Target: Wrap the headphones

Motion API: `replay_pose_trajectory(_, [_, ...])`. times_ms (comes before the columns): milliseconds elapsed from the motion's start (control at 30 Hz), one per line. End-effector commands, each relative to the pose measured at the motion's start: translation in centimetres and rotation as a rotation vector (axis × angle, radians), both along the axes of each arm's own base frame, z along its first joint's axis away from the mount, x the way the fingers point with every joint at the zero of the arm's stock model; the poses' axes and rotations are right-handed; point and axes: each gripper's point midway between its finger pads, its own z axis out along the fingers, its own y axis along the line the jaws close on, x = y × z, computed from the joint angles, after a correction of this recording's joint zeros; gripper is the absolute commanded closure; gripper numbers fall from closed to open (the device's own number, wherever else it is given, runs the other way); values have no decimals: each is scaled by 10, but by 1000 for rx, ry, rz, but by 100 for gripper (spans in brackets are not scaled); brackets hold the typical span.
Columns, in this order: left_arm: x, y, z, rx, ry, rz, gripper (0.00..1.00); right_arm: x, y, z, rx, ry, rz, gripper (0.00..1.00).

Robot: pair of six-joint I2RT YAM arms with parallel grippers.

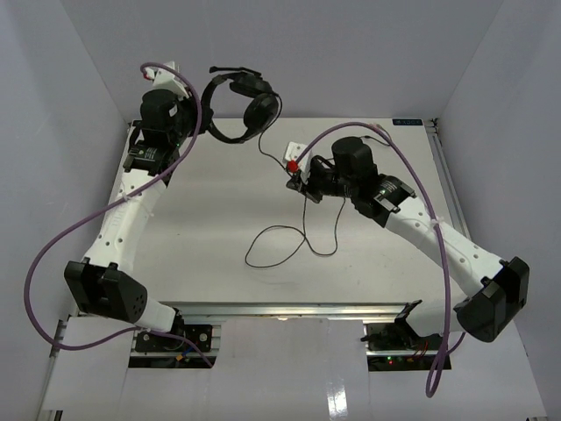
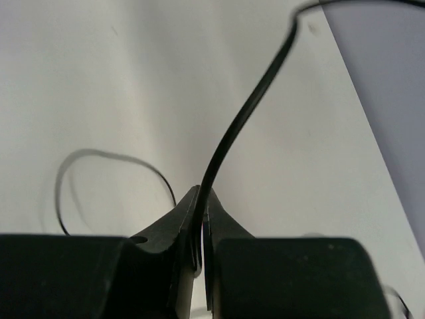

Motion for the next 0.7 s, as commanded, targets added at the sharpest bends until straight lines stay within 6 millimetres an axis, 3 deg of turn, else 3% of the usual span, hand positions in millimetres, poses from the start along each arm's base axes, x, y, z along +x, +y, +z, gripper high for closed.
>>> replay_pose_trajectory(0, [-3, 14, -39, 175, 60, 27, 100, 30, -118, -40, -587, -236, -322, 89])
replay_pose_trajectory(167, [-1, 4, -86, 308, 162, -23, 100, 60, -171, -33, -812, -453, -519, 89])
replay_pose_trajectory(267, [-6, -18, -116, 402, 227, -95, 100, 72, -171, 2, -790, -518, -577, 90])
replay_pose_trajectory(433, [-21, -62, -160, 472, 294, -246, 100, 80, -150, 34, -711, -569, -542, 91])
replay_pose_trajectory(667, [-32, -103, -193, 464, 341, -438, 100, 52, -95, 67, -440, -522, -336, 91])
